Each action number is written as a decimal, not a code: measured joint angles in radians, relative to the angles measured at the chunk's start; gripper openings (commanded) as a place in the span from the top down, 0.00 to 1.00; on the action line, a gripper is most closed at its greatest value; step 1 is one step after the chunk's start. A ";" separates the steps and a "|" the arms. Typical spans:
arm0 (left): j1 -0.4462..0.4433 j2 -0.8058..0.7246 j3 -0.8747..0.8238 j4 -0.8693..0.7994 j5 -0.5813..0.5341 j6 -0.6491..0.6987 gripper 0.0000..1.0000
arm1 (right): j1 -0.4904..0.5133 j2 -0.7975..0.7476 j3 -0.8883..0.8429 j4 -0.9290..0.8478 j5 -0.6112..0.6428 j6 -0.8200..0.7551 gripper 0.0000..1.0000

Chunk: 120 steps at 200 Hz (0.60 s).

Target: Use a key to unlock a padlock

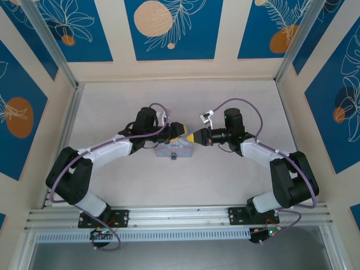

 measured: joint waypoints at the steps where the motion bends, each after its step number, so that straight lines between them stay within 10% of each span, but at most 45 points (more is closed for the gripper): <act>1: 0.000 0.000 0.000 0.000 0.000 0.000 0.46 | 0.000 0.000 0.000 0.000 0.000 0.000 1.00; 120: -0.022 0.016 0.024 -0.005 -0.003 0.005 0.91 | 0.000 0.020 0.010 -0.002 0.011 0.000 1.00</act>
